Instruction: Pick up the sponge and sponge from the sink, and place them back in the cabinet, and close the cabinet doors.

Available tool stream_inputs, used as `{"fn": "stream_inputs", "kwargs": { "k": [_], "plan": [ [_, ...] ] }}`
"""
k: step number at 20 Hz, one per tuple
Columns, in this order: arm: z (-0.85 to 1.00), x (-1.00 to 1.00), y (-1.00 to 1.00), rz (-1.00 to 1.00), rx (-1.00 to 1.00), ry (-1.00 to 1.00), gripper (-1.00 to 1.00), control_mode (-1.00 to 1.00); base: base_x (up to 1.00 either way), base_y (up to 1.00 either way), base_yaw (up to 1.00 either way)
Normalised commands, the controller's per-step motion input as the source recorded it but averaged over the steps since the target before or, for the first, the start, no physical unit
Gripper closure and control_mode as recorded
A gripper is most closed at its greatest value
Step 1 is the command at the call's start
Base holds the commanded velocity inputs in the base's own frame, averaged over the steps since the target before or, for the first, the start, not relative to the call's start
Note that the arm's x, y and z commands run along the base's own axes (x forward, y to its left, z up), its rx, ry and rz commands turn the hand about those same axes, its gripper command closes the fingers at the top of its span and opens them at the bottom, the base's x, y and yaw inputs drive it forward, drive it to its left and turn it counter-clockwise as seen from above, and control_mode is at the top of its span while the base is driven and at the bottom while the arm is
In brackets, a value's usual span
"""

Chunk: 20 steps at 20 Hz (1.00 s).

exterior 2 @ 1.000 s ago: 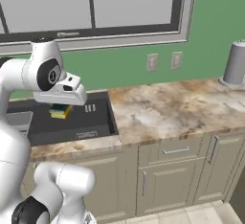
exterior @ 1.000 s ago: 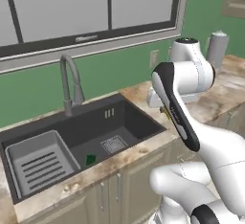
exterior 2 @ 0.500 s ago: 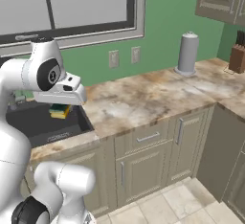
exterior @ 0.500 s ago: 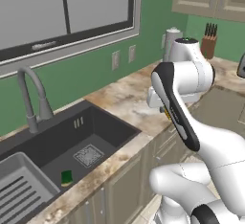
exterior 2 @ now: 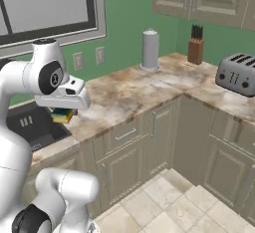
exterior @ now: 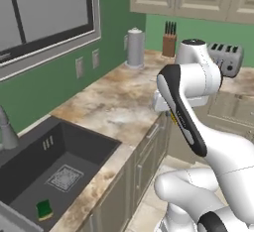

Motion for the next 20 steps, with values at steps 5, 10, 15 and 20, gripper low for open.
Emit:
{"fn": "stream_inputs", "kwargs": {
  "k": [5, 10, 15, 20],
  "plan": [
    [0.00, 0.00, 0.00, 0.00, 0.00, 0.00, 1.00, 1.00, 0.00, 0.00, -0.41],
    [0.00, 0.00, 0.00, 0.00, 0.00, 0.00, 1.00, 1.00, 0.00, 0.00, -0.42],
    [0.00, 0.00, 0.00, 0.00, 0.00, 0.00, 1.00, 1.00, 0.00, 0.00, -0.46],
    [0.00, 0.00, 0.00, 0.00, 0.00, 0.00, 1.00, 1.00, 0.00, 0.00, -0.48]
  ]
}}
